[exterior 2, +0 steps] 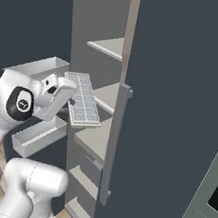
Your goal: The ice cube tray has been filled with water. Take the tray and place it in the freezer to make ice. Close the freezer door after placing the tray.
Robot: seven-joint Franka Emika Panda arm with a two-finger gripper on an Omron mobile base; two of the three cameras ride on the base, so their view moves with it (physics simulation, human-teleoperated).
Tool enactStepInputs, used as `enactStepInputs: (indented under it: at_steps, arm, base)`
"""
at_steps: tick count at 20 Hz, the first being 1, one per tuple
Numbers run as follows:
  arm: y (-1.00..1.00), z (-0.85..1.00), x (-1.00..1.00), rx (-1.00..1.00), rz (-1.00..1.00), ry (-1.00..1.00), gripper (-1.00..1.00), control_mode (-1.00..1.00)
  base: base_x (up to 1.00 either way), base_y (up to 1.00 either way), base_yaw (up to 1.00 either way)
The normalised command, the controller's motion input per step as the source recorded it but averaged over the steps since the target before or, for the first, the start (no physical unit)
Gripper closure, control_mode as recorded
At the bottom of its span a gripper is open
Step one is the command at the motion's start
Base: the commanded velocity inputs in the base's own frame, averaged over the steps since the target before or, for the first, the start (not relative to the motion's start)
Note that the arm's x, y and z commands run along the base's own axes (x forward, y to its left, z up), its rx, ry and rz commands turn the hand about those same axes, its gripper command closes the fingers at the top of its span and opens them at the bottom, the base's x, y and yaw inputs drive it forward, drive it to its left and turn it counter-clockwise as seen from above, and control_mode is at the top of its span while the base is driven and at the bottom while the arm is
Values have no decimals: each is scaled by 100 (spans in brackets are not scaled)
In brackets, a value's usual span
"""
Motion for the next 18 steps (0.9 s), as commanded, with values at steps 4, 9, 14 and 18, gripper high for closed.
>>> enactStepInputs:
  at_steps: [4,9,14,18]
  arm:
    - [0,0,18,0,-5,0,100,-100]
    - [0,0,12,0,-9,0,100,-100]
    - [0,-1,10,0,-13,0,100,-100]
    - [0,0,11,0,-11,0,100,-100]
  base:
    - [0,0,0]
    - [0,0,0]
    - [0,0,0]
    - [0,0,0]
